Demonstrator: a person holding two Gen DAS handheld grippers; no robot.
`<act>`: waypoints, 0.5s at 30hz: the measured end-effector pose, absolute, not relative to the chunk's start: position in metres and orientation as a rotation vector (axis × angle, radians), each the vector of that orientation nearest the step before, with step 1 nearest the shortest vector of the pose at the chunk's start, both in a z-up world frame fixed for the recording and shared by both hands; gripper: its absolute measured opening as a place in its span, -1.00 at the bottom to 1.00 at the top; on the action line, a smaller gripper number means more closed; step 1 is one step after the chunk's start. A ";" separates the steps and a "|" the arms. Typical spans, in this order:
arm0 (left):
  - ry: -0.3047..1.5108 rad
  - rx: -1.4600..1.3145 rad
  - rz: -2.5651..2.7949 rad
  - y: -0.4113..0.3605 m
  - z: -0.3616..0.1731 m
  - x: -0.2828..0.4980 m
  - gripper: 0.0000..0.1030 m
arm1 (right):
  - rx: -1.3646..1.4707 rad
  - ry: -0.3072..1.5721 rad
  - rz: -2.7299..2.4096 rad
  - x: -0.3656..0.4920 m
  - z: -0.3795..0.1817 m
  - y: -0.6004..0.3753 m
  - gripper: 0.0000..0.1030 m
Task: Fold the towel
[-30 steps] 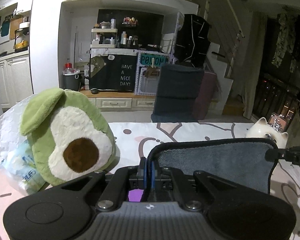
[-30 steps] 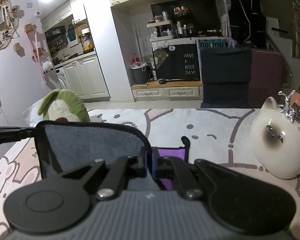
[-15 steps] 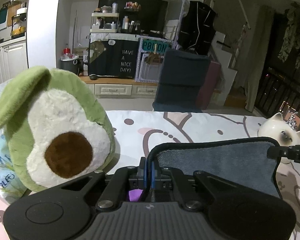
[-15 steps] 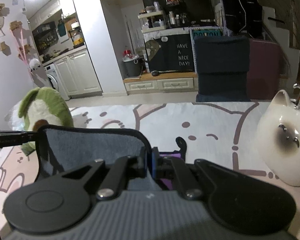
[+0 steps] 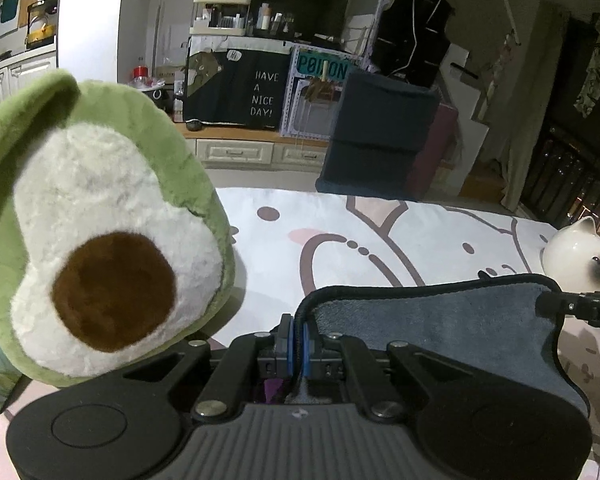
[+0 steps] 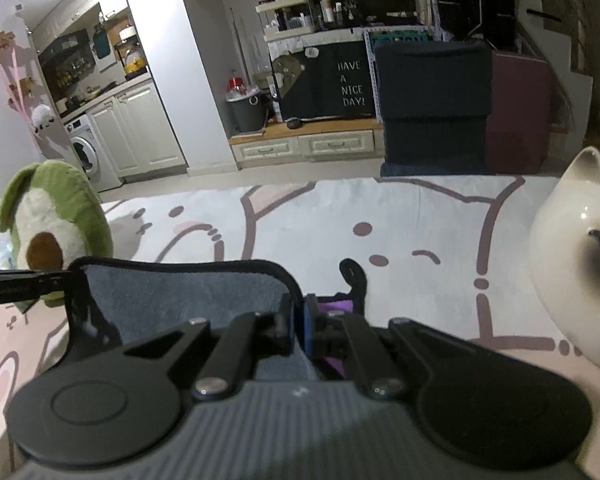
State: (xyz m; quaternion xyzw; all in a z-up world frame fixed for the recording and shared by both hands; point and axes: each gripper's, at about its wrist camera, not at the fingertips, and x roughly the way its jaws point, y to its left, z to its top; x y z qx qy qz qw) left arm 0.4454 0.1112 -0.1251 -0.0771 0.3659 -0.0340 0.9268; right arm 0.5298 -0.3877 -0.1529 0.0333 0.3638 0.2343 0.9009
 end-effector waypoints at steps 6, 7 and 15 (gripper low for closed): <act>0.786 -0.157 -0.071 0.107 -0.131 0.452 -0.60 | 0.072 0.751 0.480 0.533 -0.157 -0.387 -0.71; 0.804 -0.148 -0.060 0.106 -0.132 0.453 -0.39 | 0.088 0.758 0.488 0.534 -0.159 -0.387 -0.48; 0.856 -0.123 -0.028 0.099 -0.134 0.452 1.00 | 0.081 0.806 0.454 0.529 -0.162 -0.385 1.00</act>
